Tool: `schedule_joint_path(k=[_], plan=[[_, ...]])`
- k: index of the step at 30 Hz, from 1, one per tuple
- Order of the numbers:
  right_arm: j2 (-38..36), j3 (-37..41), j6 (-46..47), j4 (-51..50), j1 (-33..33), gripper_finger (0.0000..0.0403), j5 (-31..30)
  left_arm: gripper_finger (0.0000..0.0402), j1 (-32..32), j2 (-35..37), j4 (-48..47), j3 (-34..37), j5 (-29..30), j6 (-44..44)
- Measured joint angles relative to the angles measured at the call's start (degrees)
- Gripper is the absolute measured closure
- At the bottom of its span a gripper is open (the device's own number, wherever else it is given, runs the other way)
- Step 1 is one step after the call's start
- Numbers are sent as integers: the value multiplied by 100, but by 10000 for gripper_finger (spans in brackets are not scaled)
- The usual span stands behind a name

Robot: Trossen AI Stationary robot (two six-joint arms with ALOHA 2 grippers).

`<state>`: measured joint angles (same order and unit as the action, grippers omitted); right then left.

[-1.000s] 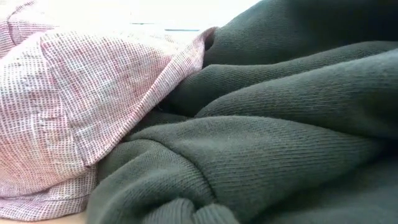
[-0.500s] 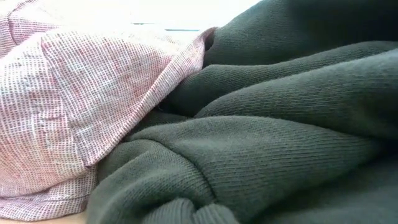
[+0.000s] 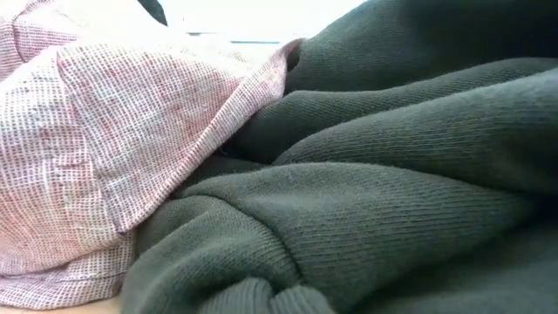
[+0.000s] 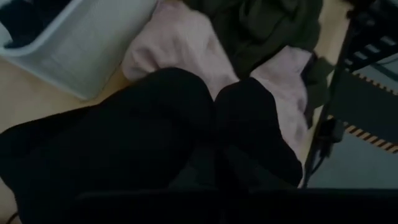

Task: Sort clothes
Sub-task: Put the black shirt into the white laundry organizer

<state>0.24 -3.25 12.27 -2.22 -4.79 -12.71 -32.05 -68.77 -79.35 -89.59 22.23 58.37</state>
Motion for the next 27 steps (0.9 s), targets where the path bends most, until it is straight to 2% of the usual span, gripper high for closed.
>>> schedule_joint_path(k=[10,18,27], plan=[[0,0,0,0,-1,396,0,401,0,-270,-592,-1330,134,-271],[1,0,0,0,-1,396,0,401,32,-285,-645,-1931,365,-680],[1,0,0,-2,-1,396,-2,401,412,-285,-554,-2737,630,-1354]])
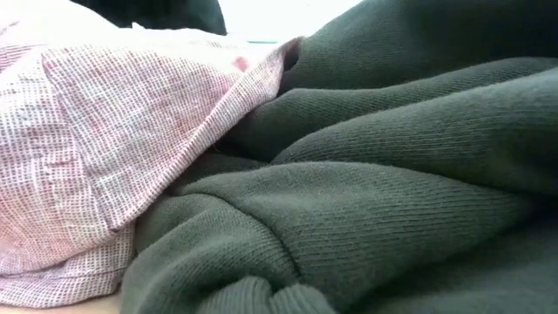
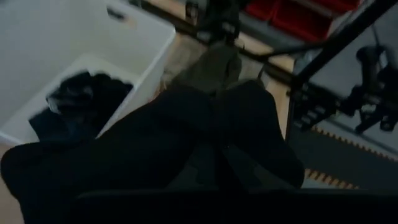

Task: Sort clothes
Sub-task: Put the black shirt into the white laundry organizer

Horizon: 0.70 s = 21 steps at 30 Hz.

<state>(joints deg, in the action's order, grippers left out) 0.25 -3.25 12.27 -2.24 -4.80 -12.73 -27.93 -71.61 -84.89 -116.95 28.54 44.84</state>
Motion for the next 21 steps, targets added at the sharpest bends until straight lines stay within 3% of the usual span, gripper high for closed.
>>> schedule_joint_path(k=[9,21], plan=[[0,0,0,1,1,396,1,401,813,0,968,-566,110,-1315],[0,0,0,0,0,396,1,401,2085,-102,3469,-642,119,-3474]])
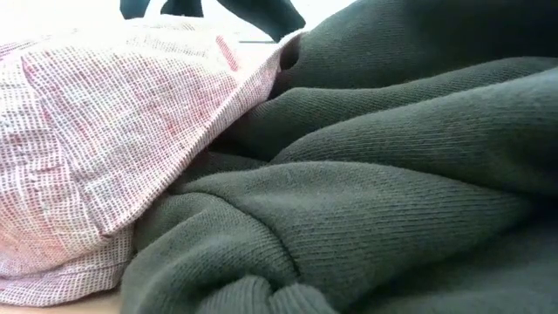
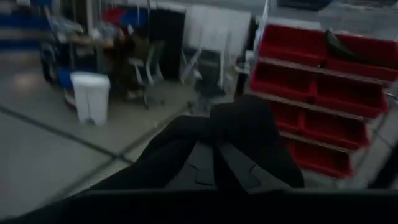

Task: Sort clothes
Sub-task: Put the black shirt into the white laundry organizer

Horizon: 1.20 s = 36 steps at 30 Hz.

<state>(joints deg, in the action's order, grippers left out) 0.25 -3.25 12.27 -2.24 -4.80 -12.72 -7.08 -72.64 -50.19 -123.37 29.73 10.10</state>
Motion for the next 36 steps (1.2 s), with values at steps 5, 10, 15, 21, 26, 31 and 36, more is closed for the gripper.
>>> schedule_joint_path(k=[5,10,15,21,26,31,36], plan=[[0,0,0,2,0,396,1,401,510,-296,806,0,-412,-783],[0,0,0,0,1,396,1,401,1072,-700,775,3,-908,-985],[0,0,0,2,1,396,-1,401,1654,-1173,563,9,-1549,-990],[-2,0,0,2,0,396,1,401,2541,-1571,207,13,-2405,-990],[-1,0,0,1,2,396,-1,401,3001,-1955,-278,13,-2862,-1014],[-1,0,0,1,2,396,0,401,3223,-2384,-863,13,-3068,-1179],[-1,0,0,1,1,396,0,401,3301,-2895,-1189,17,-3236,-1347]])
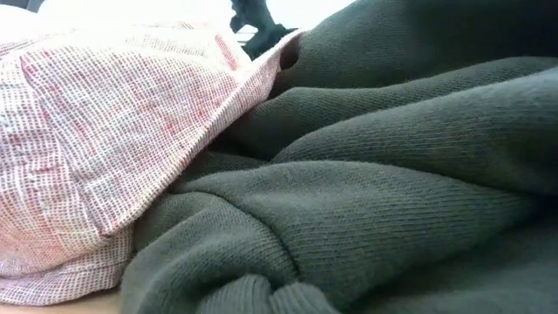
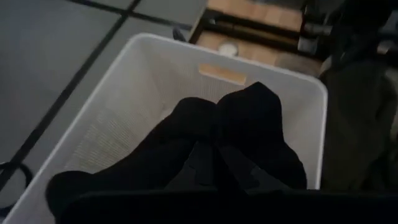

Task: Sort clothes
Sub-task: Put the black shirt into the white laundry organizer

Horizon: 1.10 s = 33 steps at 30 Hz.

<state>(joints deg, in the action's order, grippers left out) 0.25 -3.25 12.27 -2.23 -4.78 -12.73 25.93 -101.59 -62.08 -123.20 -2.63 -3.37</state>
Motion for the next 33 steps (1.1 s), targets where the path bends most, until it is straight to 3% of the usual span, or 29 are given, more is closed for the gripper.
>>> schedule_joint_path(k=[11,21,24,33], plan=[[0,0,0,1,-1,396,-1,401,66,-921,-46,0,-25,-515],[0,0,0,-1,-2,396,-1,401,358,-1602,113,16,-632,-541],[0,0,0,0,-2,396,-1,401,458,-1697,287,282,-743,-475],[0,0,0,-1,-1,396,2,398,632,-1698,1593,1945,-1008,317]])
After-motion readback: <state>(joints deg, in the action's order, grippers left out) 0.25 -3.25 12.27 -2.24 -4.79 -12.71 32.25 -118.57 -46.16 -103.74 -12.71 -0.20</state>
